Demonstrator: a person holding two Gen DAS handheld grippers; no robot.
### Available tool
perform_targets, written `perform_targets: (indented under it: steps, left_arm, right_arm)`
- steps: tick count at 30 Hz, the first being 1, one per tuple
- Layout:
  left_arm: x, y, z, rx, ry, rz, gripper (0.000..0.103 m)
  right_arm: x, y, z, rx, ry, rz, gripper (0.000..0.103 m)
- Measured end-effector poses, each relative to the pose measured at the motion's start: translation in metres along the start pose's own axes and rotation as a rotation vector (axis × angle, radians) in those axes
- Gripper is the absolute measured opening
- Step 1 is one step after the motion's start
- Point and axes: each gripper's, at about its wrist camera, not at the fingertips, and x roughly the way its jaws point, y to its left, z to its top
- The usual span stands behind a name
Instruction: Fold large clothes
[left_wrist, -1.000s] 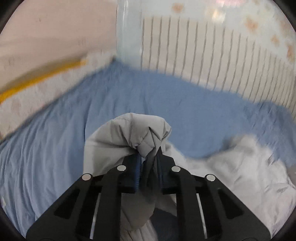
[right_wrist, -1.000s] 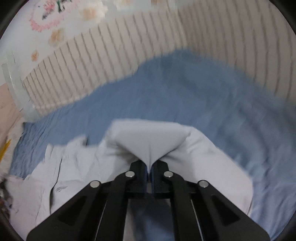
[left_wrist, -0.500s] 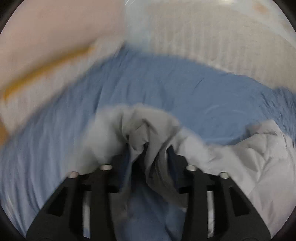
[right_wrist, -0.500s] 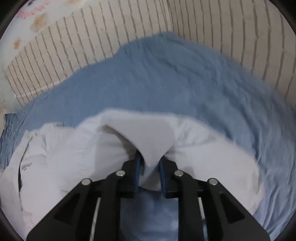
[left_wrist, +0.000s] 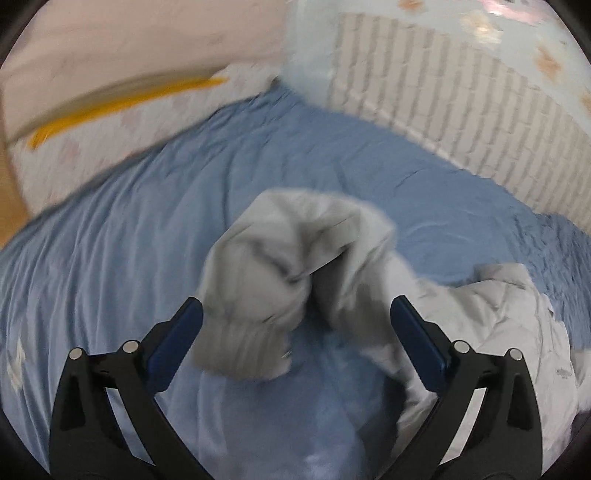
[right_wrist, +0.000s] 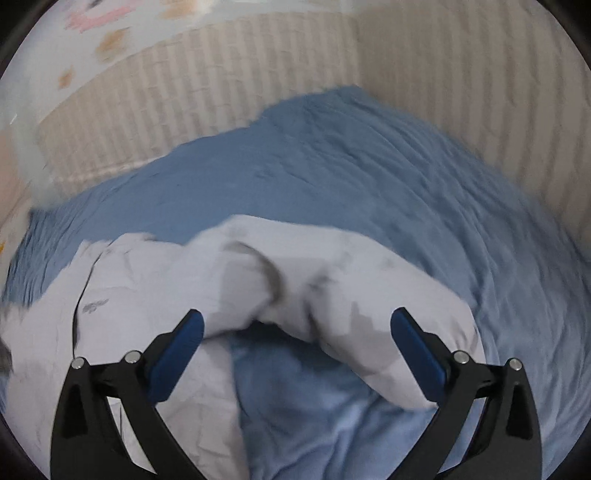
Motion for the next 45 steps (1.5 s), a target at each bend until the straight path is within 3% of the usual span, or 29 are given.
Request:
perform_targets:
  steps: [5, 13, 22, 26, 27, 30, 31, 33, 36, 38, 39, 41, 43, 45]
  left_arm:
    - [-0.009, 0.030, -0.007, -0.112, 0.040, -0.052, 0.100]
    - [-0.015, -0.009, -0.007, 0.028, -0.022, -0.054, 0.100]
    - [0.004, -0.029, -0.002, 0.076, 0.021, -0.127, 0.100]
    - [0.020, -0.032, 0.003, 0.092, 0.011, -0.101, 0.100]
    - [0.023, -0.033, 0.004, 0.101, 0.003, -0.084, 0.100]
    - [0.039, -0.035, 0.005, 0.141, -0.016, -0.033, 0.100]
    - [0.044, -0.036, 0.004, 0.156, -0.020, -0.009, 0.100]
    - [0.048, -0.036, 0.004, 0.157, -0.015, -0.003, 0.100]
    - [0.048, -0.032, 0.012, 0.103, -0.010, -0.040, 0.100]
    - [0.039, -0.025, 0.020, 0.031, -0.016, -0.087, 0.100]
    - [0.037, -0.023, 0.023, 0.008, -0.020, -0.102, 0.100]
    - [0.026, -0.017, 0.030, -0.036, -0.051, -0.142, 0.100]
    - [0.018, -0.019, 0.033, -0.023, -0.096, -0.141, 0.100]
    - [0.014, -0.024, 0.032, 0.015, -0.132, -0.113, 0.100]
  right_arm:
    - [0.000, -0.043, -0.006, 0.149, 0.014, -0.066, 0.101]
    - [0.030, -0.045, -0.019, 0.122, 0.095, -0.098, 0.101]
    - [0.060, -0.055, -0.024, 0.092, 0.133, -0.118, 0.101]
    - [0.076, -0.045, -0.030, 0.023, 0.140, -0.142, 0.101]
    - [0.077, -0.041, -0.030, 0.009, 0.126, -0.141, 0.098]
    - [0.078, -0.038, -0.023, 0.043, 0.104, -0.149, 0.028]
    - [0.077, -0.039, -0.020, 0.075, 0.091, -0.133, 0.011]
    - [0.070, -0.030, -0.016, 0.078, 0.047, -0.139, 0.004]
    - [0.044, -0.010, -0.003, 0.049, -0.066, -0.158, 0.002]
    - [-0.006, 0.016, 0.019, 0.031, -0.260, -0.086, 0.002]
    - [-0.040, 0.043, 0.032, -0.036, -0.383, -0.014, 0.002]
    - [-0.073, 0.090, 0.043, -0.166, -0.486, 0.065, 0.002]
    - [-0.088, 0.144, 0.049, -0.267, -0.498, 0.214, 0.003]
    - [-0.081, 0.193, 0.047, -0.304, -0.445, 0.316, 0.006]
